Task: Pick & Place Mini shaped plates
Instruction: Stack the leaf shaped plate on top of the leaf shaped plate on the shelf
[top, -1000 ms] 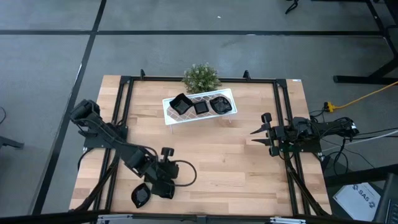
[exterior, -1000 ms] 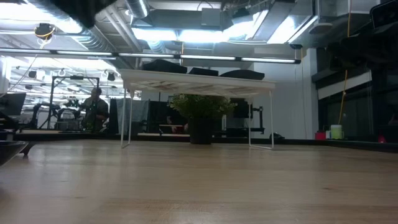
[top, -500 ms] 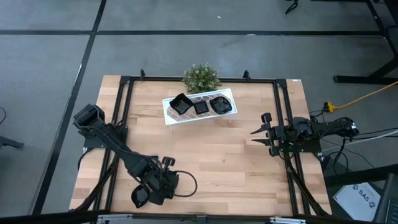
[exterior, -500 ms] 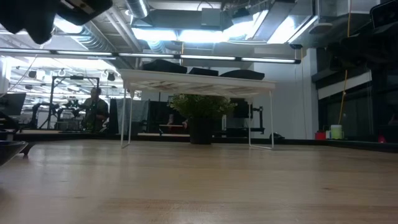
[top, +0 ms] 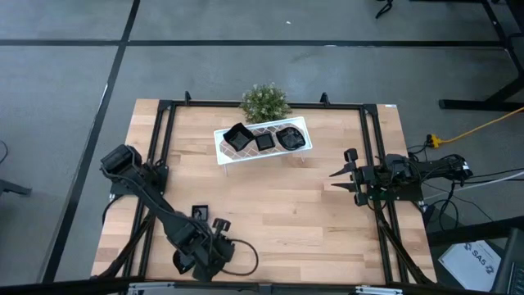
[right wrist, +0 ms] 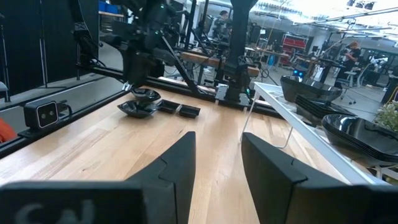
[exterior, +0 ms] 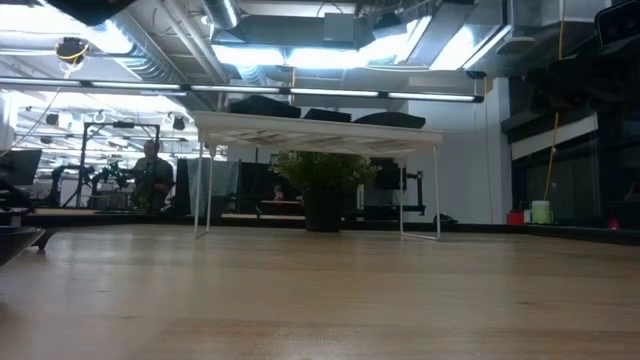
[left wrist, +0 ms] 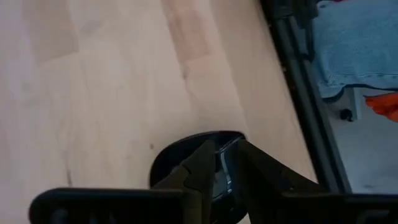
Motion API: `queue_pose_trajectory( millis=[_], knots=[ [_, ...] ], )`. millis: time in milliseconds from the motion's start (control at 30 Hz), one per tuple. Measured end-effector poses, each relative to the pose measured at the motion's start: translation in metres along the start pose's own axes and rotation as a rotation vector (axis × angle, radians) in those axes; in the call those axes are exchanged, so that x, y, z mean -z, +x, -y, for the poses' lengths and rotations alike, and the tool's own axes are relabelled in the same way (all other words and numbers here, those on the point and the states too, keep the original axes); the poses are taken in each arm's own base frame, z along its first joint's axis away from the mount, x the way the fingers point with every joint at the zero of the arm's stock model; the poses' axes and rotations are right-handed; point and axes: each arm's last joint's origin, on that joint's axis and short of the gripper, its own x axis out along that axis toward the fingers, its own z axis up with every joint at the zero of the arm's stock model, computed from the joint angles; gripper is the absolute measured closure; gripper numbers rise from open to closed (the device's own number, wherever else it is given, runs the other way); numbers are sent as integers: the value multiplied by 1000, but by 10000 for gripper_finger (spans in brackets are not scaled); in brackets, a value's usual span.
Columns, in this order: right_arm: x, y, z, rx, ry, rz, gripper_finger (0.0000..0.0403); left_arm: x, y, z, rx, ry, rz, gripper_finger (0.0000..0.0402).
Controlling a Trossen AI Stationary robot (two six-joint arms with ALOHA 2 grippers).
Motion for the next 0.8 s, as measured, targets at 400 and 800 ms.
queue_pose_trajectory(
  millis=[400, 800],
  knots=[
    [0, 0, 0, 0, 0, 0, 273, -3, 9, 15, -5, 5, -27, 298],
    [0, 0, 0, 0, 0, 0, 273, 12, 23, 28, -4, -9, -137, 262]
  ],
)
